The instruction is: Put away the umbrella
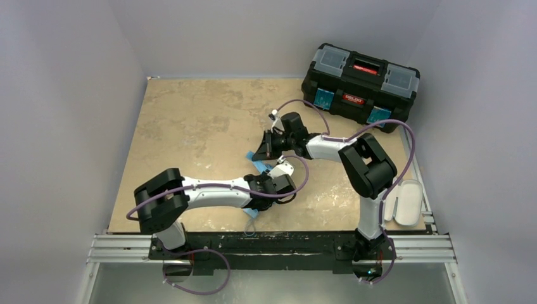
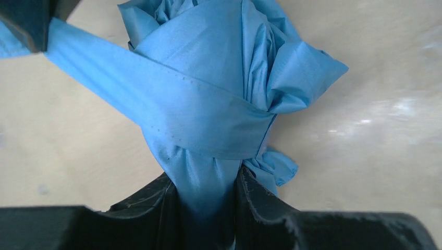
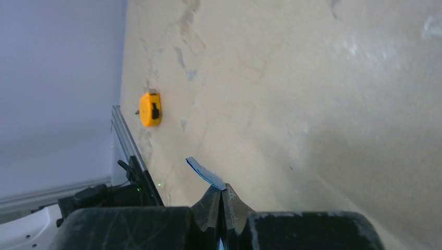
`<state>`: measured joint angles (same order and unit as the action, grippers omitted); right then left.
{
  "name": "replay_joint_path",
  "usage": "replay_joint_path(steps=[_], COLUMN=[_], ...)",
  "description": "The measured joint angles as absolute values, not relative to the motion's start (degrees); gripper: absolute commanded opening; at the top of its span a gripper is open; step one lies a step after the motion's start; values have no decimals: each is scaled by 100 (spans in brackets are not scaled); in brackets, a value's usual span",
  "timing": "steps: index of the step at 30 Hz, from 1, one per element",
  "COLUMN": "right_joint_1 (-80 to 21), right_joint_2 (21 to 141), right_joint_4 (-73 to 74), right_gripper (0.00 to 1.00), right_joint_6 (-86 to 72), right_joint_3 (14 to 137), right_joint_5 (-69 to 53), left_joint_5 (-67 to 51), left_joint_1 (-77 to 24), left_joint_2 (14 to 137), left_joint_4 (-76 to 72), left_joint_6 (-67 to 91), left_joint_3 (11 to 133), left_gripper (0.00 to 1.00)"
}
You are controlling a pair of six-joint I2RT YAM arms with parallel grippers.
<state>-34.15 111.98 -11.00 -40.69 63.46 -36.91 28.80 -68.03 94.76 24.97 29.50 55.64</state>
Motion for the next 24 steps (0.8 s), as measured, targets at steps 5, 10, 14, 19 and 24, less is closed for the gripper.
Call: replay_joint_path(steps=[5, 10, 14, 19, 24], right_joint_1=[-3441, -3450, -3450, -3422, -3365], right_joint_2=[11201, 11244, 11509, 11880, 11856], right_joint_4=[-941, -915, -954, -1343, -1831], right_gripper=[0, 0, 0, 0, 0], right_joint_6=[-4115, -4139, -4136, -4202, -4246], right_joint_3=[7026, 7306, 7192, 6608, 6101], right_joint_5=[-3673, -3706, -3721, -3745, -3741], left_joint_5=[4077, 5113, 5673, 6208, 6340], left_joint_1=[-6838, -6982, -7236, -7614, -7773], left_joint_2=[9642, 10300, 11067, 11856, 12022], left_joint_4=[3404, 3999, 4316, 4845, 4987], left_joint_6=[2755, 2724, 2797, 2928, 2893], left_joint_3=[5798, 6300, 6630, 6978, 6963], left_gripper=[0, 0, 0, 0, 17])
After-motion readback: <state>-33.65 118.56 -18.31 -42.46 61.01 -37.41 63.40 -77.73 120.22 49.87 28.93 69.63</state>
